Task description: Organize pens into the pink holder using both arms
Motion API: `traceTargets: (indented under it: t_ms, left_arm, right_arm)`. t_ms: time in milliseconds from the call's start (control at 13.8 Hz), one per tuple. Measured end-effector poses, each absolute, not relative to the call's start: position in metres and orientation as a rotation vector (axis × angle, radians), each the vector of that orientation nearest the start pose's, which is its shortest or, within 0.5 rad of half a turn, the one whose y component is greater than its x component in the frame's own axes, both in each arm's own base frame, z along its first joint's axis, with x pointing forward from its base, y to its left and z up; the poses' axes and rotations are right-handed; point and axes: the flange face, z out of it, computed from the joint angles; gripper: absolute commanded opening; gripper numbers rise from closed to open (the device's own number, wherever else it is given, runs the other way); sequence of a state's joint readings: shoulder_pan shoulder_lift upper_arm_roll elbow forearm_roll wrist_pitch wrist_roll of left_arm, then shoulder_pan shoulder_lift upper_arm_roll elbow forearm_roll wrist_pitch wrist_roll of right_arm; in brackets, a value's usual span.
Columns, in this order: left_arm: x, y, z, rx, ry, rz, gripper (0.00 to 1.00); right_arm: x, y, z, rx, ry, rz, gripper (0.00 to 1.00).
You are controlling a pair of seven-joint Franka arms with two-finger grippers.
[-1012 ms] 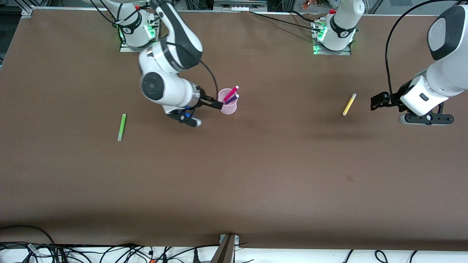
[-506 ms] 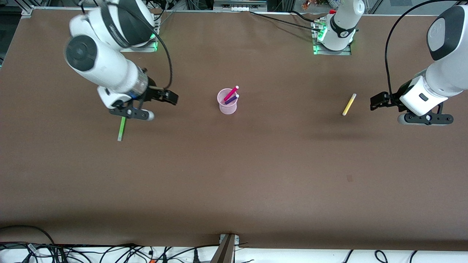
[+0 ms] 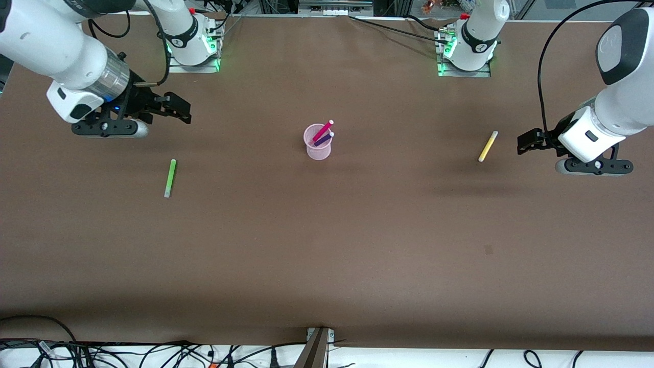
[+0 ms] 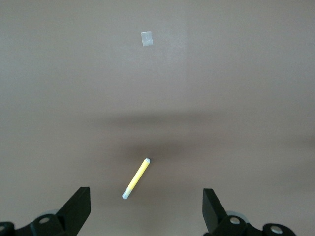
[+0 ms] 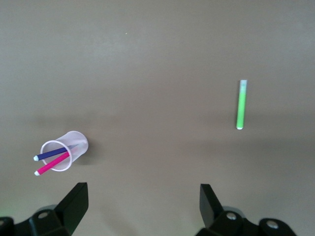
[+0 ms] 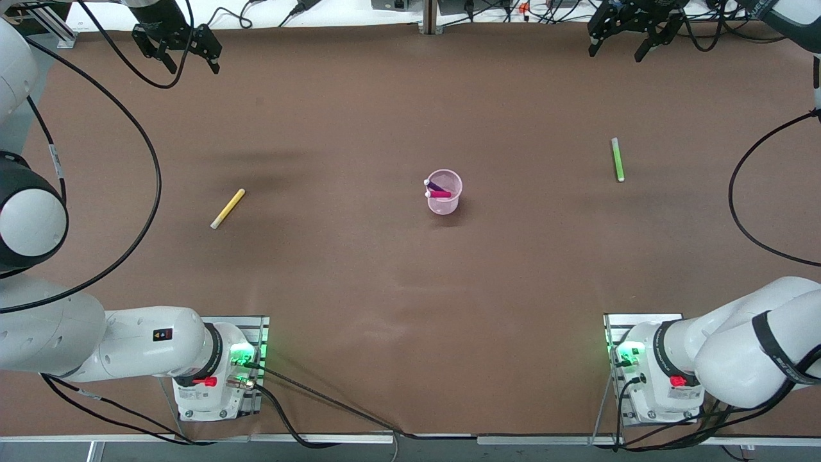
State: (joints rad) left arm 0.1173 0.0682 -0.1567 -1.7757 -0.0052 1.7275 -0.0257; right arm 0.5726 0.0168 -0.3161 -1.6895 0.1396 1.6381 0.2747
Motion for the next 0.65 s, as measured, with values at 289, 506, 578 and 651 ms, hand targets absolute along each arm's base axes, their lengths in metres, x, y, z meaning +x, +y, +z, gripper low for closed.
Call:
traceTargets:
  t_ms: [289, 506, 578, 651]
  left_arm:
    - [0.57, -0.021, 0.502, -3.148, 0.02, 0.183, 1.0]
    - [0.57, -0.021, 0.502, -3.148, 0.02, 0.183, 1.0]
    - [0.57, -0.021, 0.502, -3.148, 0.02, 0.183, 1.0]
    - [0.57, -0.021, 0.502, -3.148, 0.02, 0.184, 1.0]
  right_arm:
    - [0.539, 0.149, 0.567, -3.094, -0.072, 0.119, 1.0]
    - [0.541, 0.14, 0.568, -3.12, -0.15, 0.101, 1.0]
    - [0.541, 0.14, 0.569, -3.123, -0.158, 0.099, 1.0]
    - [0.542, 0.14, 0.569, -3.123, -0.163, 0.095, 1.0]
